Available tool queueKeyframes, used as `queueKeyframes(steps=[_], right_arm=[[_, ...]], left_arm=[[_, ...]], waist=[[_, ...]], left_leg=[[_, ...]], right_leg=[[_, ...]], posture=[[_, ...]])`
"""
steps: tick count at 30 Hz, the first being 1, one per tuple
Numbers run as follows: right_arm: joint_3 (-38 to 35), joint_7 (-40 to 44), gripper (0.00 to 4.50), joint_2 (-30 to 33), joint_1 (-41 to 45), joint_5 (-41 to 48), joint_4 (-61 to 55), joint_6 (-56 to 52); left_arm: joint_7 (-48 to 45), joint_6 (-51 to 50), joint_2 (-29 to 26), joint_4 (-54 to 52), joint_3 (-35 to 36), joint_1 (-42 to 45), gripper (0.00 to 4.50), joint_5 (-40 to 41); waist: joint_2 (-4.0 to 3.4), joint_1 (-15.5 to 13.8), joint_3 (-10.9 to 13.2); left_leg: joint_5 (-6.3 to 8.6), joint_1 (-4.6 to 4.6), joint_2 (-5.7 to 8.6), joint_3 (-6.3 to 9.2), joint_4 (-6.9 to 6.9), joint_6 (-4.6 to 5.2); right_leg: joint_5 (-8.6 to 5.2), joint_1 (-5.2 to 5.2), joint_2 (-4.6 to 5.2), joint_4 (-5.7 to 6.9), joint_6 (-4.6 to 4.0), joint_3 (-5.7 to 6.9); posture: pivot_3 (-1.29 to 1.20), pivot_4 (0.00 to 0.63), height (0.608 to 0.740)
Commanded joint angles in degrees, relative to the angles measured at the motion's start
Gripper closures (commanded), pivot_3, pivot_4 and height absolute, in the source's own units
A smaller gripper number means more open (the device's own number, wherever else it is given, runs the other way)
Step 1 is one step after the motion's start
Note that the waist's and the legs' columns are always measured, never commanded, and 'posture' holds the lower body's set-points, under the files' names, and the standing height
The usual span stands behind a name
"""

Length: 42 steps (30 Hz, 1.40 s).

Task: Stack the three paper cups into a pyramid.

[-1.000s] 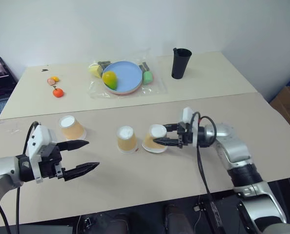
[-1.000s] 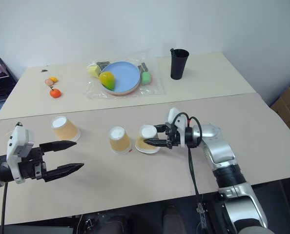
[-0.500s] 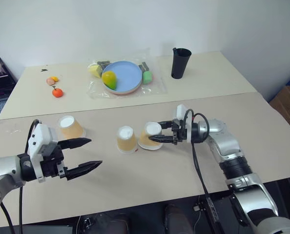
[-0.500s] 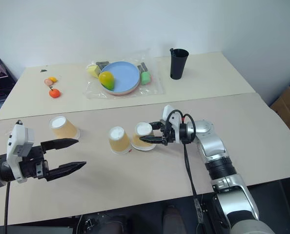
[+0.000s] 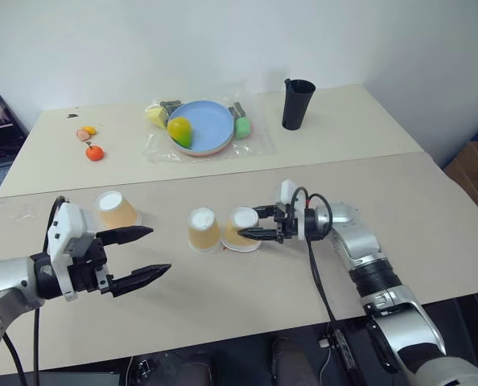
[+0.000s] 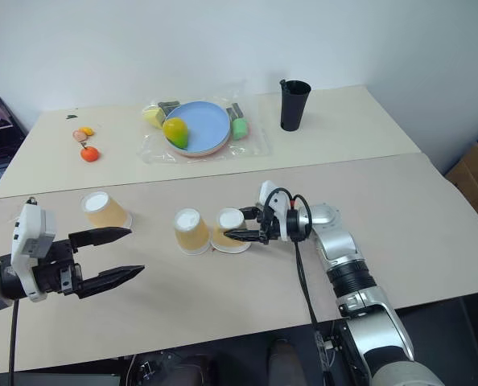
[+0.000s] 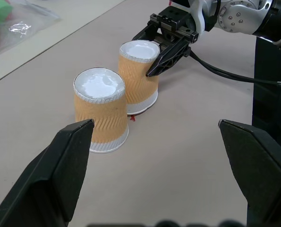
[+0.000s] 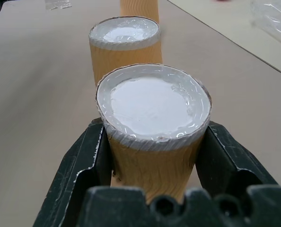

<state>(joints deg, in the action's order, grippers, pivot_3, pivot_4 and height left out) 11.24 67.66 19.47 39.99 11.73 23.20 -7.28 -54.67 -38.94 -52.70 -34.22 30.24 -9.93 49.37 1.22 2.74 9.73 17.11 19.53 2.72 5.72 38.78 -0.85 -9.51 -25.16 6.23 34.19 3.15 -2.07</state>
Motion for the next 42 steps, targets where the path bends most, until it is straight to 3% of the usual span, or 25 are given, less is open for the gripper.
queueKeyframes(steps=[1, 4, 13, 24, 28, 33, 38, 42], right_arm=[[-0.85, -2.76, 1.18, -1.28, 2.44, -1.35, 3.77, 3.03], [-0.94, -2.47, 0.13, -1.33, 2.92, -1.11, 4.31, 2.12], [-3.36, 6.47, 0.13, 4.58, 0.45, 8.59, -8.58, -14.36], [-8.21, 2.7, 0.13, 10.62, -3.98, 11.98, -16.51, -19.3], [-10.73, 2.9, 0.13, 15.21, -7.34, 13.96, -22.42, -22.18], [-13.63, 3.93, 0.13, 21.18, -11.45, 15.73, -25.48, -23.03], [-13.86, 4.42, 0.13, 22.79, -13.88, 18.5, -31.63, -24.4], [-13.51, 3.05, 0.13, 22.1, -13.79, 18.98, -32.68, -24.93]], left_arm=[[0.38, 0.62, 0.15, -1.51, 0.88, 0.29, 0.0, 0.7], [0.51, 0.59, 0.13, -1.54, 0.75, 0.43, 0.0, 0.78], [0.1, 0.65, 0.0, 0.07, -0.68, 2.32, 0.0, 0.67], [-0.17, 1.01, 0.23, 2.49, -3.23, 5.49, 0.0, 0.12], [0.85, -0.13, 0.73, 2.02, 0.51, 3.14, 0.0, 1.58], [4.52, -2.72, 4.83, 2.92, 10.77, -3.78, 0.0, 5.75], [11.24, 3.69, 10.44, 8.99, 10.86, -8.14, 0.0, -5.68], [15.88, 13.13, 11.99, 16.39, 6.59, -7.71, 0.0, -18.81]], waist=[[0.0, 0.09, 0.0], [0.0, 0.03, 0.0], [0.0, -0.21, 0.0], [0.0, -0.03, 0.0], [0.0, -0.26, 0.0], [0.02, -0.2, 0.01], [0.02, -0.25, 0.01], [0.08, -0.49, -0.02]], left_leg=[[0.0, -0.03, 0.0, -0.01, 0.0, 0.0], [0.0, -0.08, 0.0, -0.02, -0.01, 0.0], [0.01, 0.04, -0.01, 0.0, -0.01, -0.01], [0.01, 0.03, -0.01, -0.04, -0.01, 0.0], [0.02, 0.06, -0.01, -0.04, -0.01, 0.01], [0.04, 0.09, -0.02, -0.07, 0.01, 0.04], [0.05, -0.19, -0.12, -0.21, -0.02, 0.06], [0.05, -0.18, -0.13, -0.21, 0.06, 0.05]], right_leg=[[0.01, 0.01, 0.0, 0.01, -0.01, -0.01], [0.01, 0.03, -0.01, 0.04, -0.02, -0.02], [0.01, -0.02, -0.01, -0.03, -0.02, -0.02], [0.01, -0.03, -0.01, -0.02, -0.02, -0.05], [0.01, -0.03, -0.01, -0.04, -0.01, -0.04], [0.0, -0.02, 0.0, -0.09, 0.0, -0.04], [-0.02, 0.19, -0.06, -0.04, 0.0, -0.06], [-0.02, 0.29, -0.08, -0.11, 0.0, -0.06]], posture=[[0.0, 0.15, 0.734], [0.0, 0.15, 0.734], [0.0, 0.15, 0.734], [0.0, 0.15, 0.734], [0.0, 0.15, 0.734], [0.0, 0.15, 0.734], [0.0, 0.15, 0.734], [0.0, 0.15, 0.734]])
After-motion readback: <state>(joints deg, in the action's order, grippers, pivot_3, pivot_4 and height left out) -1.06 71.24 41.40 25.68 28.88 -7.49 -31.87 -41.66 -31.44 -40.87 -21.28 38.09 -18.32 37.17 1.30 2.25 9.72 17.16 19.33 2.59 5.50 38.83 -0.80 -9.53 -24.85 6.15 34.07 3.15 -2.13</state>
